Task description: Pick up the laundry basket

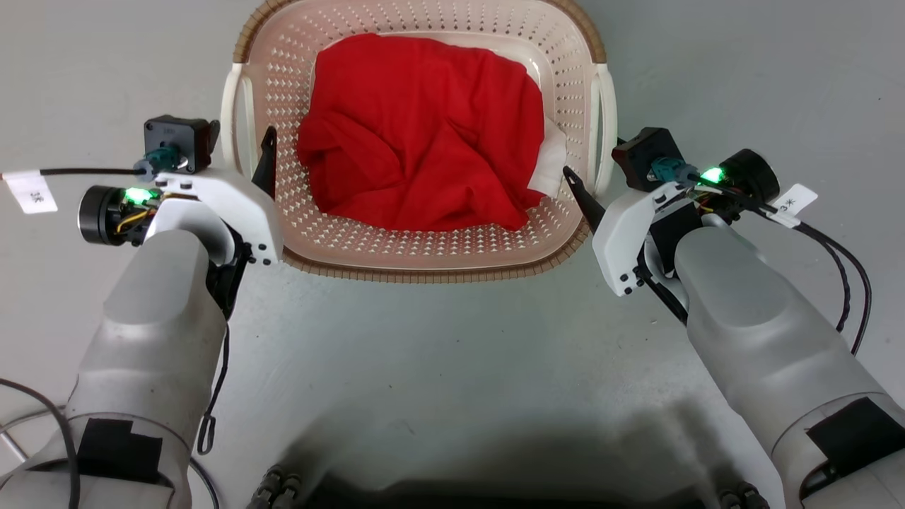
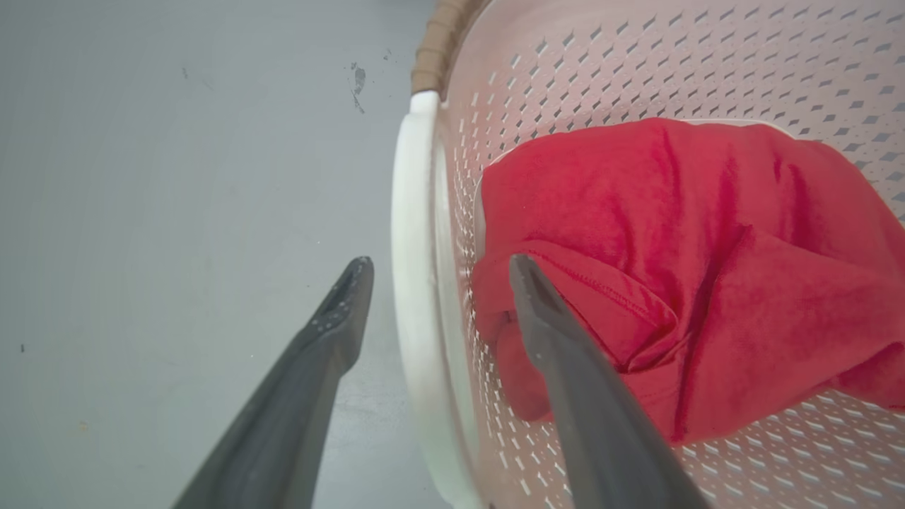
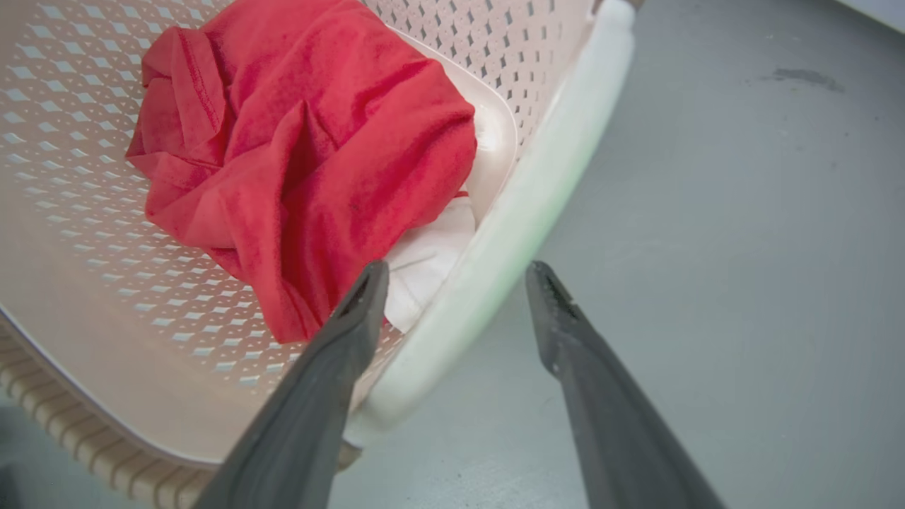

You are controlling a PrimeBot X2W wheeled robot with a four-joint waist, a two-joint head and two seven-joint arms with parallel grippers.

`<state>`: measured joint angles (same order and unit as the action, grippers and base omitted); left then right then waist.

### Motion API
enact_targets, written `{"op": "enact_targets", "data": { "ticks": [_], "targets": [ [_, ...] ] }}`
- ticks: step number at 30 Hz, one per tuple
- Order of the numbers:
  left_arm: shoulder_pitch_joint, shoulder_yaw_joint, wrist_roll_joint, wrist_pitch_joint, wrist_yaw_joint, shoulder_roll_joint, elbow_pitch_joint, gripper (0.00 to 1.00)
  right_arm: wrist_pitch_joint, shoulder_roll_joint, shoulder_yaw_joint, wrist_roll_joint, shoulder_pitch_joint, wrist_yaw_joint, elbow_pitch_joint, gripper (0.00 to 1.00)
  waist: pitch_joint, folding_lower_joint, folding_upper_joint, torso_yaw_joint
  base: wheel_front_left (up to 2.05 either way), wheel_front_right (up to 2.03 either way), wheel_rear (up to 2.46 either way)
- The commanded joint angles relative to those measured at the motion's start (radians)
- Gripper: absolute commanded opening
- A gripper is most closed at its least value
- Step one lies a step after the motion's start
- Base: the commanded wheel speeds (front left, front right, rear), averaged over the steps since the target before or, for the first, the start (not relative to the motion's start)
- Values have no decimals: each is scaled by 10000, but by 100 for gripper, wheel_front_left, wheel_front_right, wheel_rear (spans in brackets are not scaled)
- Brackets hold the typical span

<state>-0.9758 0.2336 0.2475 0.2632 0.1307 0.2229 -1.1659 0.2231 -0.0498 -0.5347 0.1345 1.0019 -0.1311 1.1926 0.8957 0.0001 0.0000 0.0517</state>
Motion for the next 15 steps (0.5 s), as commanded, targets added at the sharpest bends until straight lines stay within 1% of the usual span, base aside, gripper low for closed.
{"op": "enact_targets", "data": {
  "ticks": [1,9,10,11,12,15],
  "targets": [
    [-202,96,65,25,-10,-26,-93,100,-22,-9,-12,31,227,7,82,100,127,-1,0,16,0,0,0],
    [-571,539,294,26,-9,-97,-554,100,-109,-18,88,-27,422,11,338,100,430,-1,0,28,0,0,0],
    [-598,601,291,25,-9,-103,-590,87,-172,-27,86,-25,421,11,366,96,454,-1,0,35,0,0,0],
    [-651,633,286,25,-9,-95,-605,0,-202,-32,66,-18,414,13,386,20,479,-1,0,41,0,0,0],
    [-647,678,319,25,-9,-154,-669,0,-205,-32,54,11,429,13,363,0,503,-1,0,33,0,0,0],
    [-760,801,354,26,-11,-142,-733,0,-190,-64,-3,19,478,7,342,0,520,-1,0,44,0,0,0]
  ]
}}
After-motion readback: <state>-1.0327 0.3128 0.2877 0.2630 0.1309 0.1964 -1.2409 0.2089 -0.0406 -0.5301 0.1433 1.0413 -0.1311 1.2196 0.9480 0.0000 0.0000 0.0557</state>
